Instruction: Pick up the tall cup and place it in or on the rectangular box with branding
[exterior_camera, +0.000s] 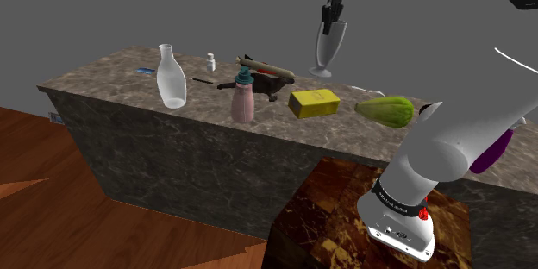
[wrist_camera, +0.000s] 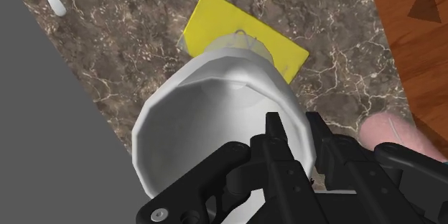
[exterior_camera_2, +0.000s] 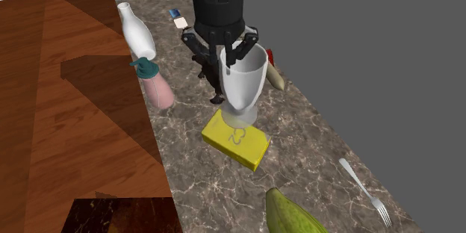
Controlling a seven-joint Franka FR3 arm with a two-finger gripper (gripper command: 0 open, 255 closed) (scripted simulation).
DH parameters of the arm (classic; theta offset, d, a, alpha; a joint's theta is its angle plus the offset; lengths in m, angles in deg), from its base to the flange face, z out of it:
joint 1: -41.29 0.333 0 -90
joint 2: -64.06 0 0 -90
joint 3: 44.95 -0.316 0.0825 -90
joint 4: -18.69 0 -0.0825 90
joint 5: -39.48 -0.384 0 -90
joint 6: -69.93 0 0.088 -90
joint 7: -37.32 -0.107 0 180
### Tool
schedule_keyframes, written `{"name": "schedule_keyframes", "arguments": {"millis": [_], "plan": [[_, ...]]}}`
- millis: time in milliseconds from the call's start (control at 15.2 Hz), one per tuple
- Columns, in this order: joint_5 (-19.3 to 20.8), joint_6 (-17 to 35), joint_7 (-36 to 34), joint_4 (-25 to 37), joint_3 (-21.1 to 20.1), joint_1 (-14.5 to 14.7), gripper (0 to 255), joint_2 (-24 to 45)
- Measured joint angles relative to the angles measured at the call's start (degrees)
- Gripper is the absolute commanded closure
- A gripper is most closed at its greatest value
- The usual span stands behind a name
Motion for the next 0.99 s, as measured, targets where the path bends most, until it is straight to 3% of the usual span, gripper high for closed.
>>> {"name": "schedule_keyframes", "arguments": {"millis": [990], "plan": [[0.3,11.4,-0.2,-11.4,0.5,-0.3,255,0.0]]}}
